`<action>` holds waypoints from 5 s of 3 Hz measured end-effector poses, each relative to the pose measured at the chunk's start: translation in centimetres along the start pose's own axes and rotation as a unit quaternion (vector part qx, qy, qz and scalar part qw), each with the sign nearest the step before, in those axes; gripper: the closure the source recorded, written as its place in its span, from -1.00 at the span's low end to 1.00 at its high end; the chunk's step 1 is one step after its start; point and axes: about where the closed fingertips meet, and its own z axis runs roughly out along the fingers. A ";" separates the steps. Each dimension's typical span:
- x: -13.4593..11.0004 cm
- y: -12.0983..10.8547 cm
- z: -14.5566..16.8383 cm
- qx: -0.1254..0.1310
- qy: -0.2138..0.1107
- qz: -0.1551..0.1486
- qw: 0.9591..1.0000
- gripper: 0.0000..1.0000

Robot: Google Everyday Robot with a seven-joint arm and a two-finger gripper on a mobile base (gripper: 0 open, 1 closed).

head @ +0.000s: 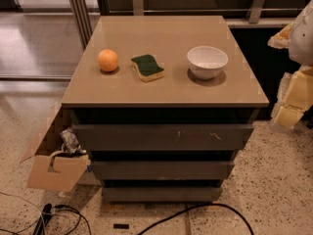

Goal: Open top drawer

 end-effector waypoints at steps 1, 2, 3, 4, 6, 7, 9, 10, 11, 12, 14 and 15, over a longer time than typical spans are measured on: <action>-0.1 -0.1 0.0 0.003 0.001 -0.001 1.000 -1.00; -0.1 -0.2 0.8 0.010 -0.003 -0.012 1.000 -1.00; 0.6 0.1 3.6 0.009 -0.038 -0.025 0.999 -1.00; 1.3 0.1 6.0 0.013 -0.077 -0.026 0.997 -1.00; 2.4 0.0 9.4 0.009 -0.123 0.004 0.992 -1.00; 2.1 0.6 9.8 0.012 -0.124 0.004 0.992 -1.00; -0.1 3.7 17.8 -0.026 -0.160 0.029 0.986 -1.00; -0.5 3.9 21.6 -0.040 -0.161 0.038 0.985 -1.00; -0.3 3.6 26.0 -0.051 -0.151 0.053 0.986 -1.00; -0.4 3.6 26.1 -0.051 -0.152 0.052 0.986 -1.00; -5.7 2.9 32.1 -0.067 -0.213 0.042 0.974 -1.00; -8.4 1.5 35.9 -0.061 -0.242 0.042 0.967 -1.00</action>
Offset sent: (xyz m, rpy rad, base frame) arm 0.0100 0.0021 -0.0252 -0.0091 -0.0369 0.0564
